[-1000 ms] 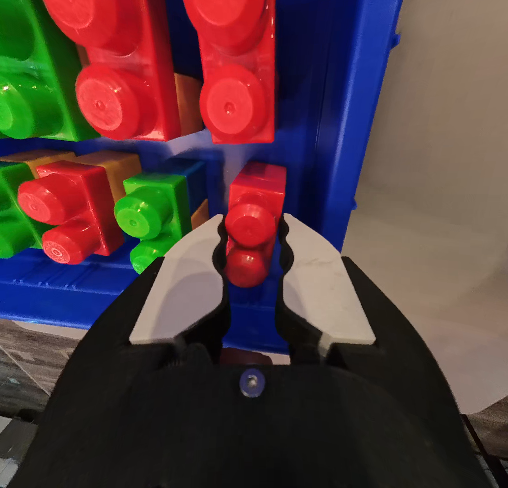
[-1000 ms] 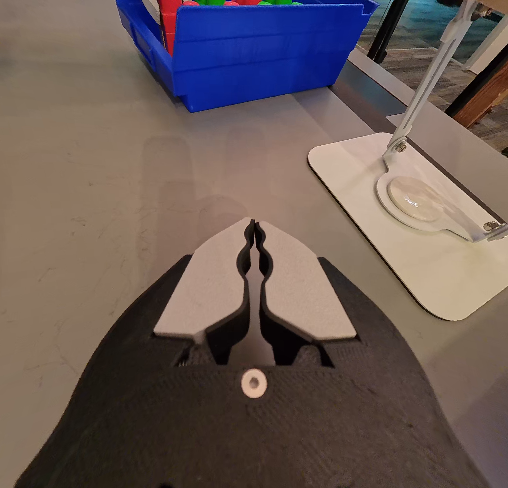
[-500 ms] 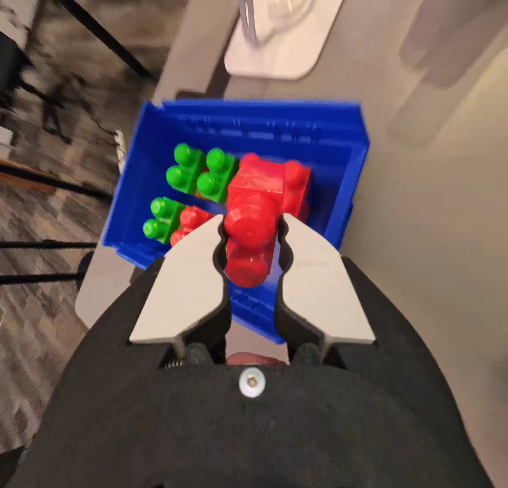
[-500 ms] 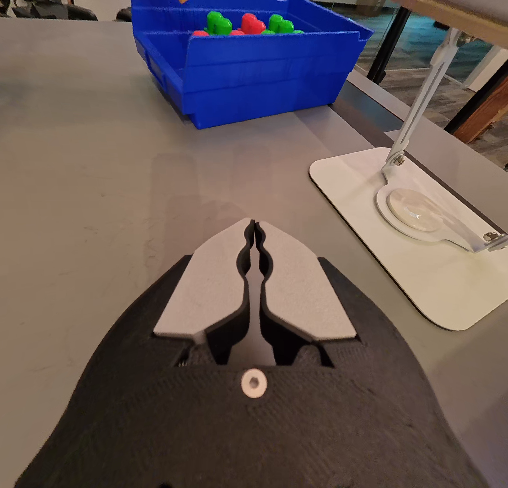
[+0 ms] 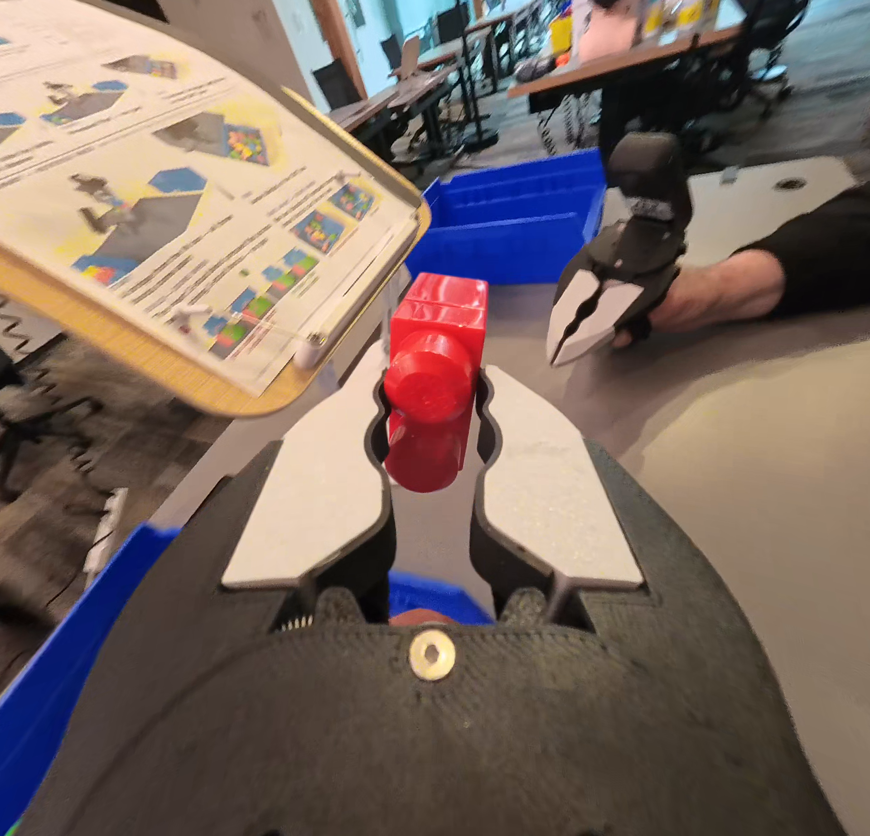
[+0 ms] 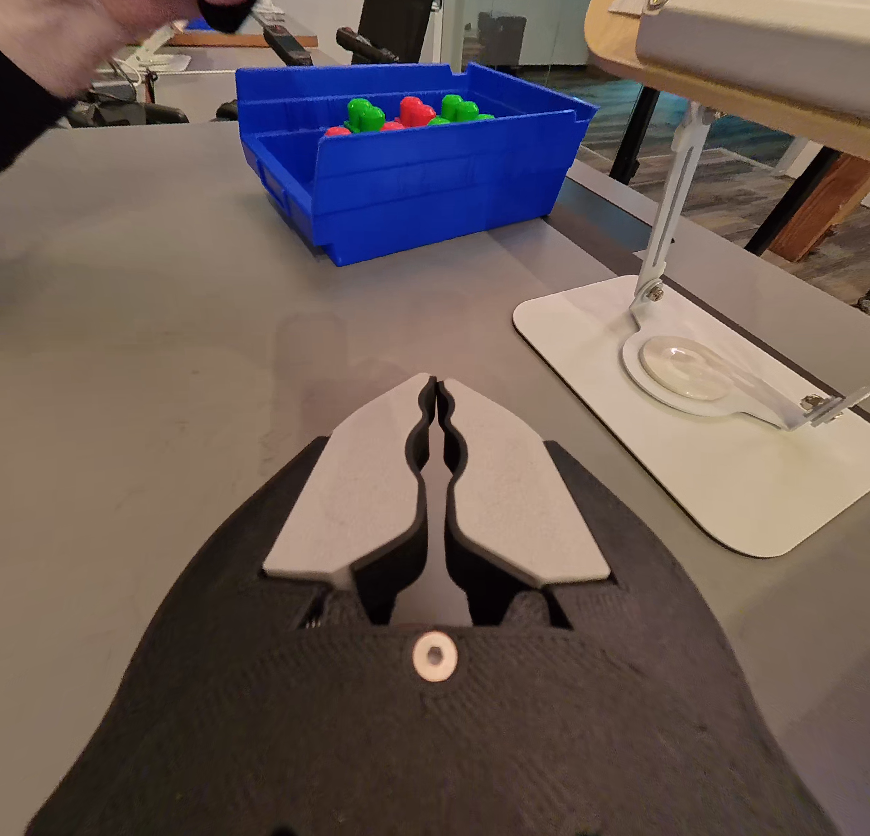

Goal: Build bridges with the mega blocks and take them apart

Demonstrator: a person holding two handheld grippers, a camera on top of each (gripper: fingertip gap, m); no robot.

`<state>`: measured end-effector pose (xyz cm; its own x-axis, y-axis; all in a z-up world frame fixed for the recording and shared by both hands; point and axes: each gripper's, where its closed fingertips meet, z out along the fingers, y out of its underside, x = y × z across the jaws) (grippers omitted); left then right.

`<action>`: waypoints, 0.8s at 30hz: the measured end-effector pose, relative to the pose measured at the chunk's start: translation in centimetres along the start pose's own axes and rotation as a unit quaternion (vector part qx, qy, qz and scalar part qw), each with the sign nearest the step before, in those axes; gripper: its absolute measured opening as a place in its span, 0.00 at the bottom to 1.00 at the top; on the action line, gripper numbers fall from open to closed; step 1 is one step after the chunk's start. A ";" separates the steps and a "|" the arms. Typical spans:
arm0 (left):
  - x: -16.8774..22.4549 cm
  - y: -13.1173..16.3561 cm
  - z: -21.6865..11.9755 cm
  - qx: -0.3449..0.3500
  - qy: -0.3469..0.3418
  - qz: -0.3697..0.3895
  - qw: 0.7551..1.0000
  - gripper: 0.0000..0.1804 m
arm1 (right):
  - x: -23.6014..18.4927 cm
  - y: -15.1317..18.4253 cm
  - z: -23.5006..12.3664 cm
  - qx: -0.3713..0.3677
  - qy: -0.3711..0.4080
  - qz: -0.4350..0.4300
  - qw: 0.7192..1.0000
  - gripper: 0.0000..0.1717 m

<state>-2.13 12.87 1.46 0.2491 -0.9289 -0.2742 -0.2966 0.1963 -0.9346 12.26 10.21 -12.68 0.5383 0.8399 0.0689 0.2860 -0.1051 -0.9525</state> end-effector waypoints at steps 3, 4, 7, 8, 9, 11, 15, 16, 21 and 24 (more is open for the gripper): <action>1.0 -1.6 2.8 0.042 0.044 -0.021 0.998 0.19 | 0.2 -0.3 -0.3 0.011 0.001 0.005 1.000 0.00; 1.3 -1.9 3.7 0.050 0.057 -0.024 0.997 0.19 | 0.3 -0.4 -0.3 0.013 0.000 0.007 1.000 0.00; 1.9 -2.6 6.0 0.055 0.078 -0.015 0.995 0.19 | 0.4 -0.4 -0.3 0.018 -0.004 0.014 1.000 0.00; 2.0 -2.7 6.6 0.056 0.085 -0.013 0.995 0.19 | 0.5 -0.4 -0.4 0.020 -0.005 0.017 1.000 0.00; 2.1 -2.7 7.1 0.055 0.089 -0.011 0.994 0.19 | 0.5 -0.4 -0.4 0.022 -0.005 0.019 1.000 0.00; 2.1 -2.5 8.2 0.053 0.092 -0.010 0.994 0.19 | 0.7 -0.4 -0.5 0.023 -0.006 0.024 0.999 0.00; 2.4 -2.1 9.6 0.072 0.113 -0.031 0.991 0.19 | 1.1 -0.2 -0.6 0.024 -0.004 0.032 0.999 0.00; 2.4 -1.8 10.0 0.067 0.117 -0.034 0.990 0.19 | 1.2 -0.2 -0.6 0.024 -0.006 0.035 0.999 0.00; 2.5 -0.7 10.8 0.055 0.124 -0.039 0.990 0.19 | 1.1 -0.3 -0.6 0.029 -0.007 0.034 0.999 0.00; 2.5 -0.3 10.8 0.058 0.130 -0.051 0.988 0.19 | 1.2 -0.3 -0.6 0.032 -0.010 0.036 0.999 0.00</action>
<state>8.55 13.84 -1.38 0.0217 -0.9920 -0.1244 -0.1703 0.1189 -0.9782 13.30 10.87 -12.09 0.5402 0.8415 -0.0051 0.1954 -0.1314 -0.9719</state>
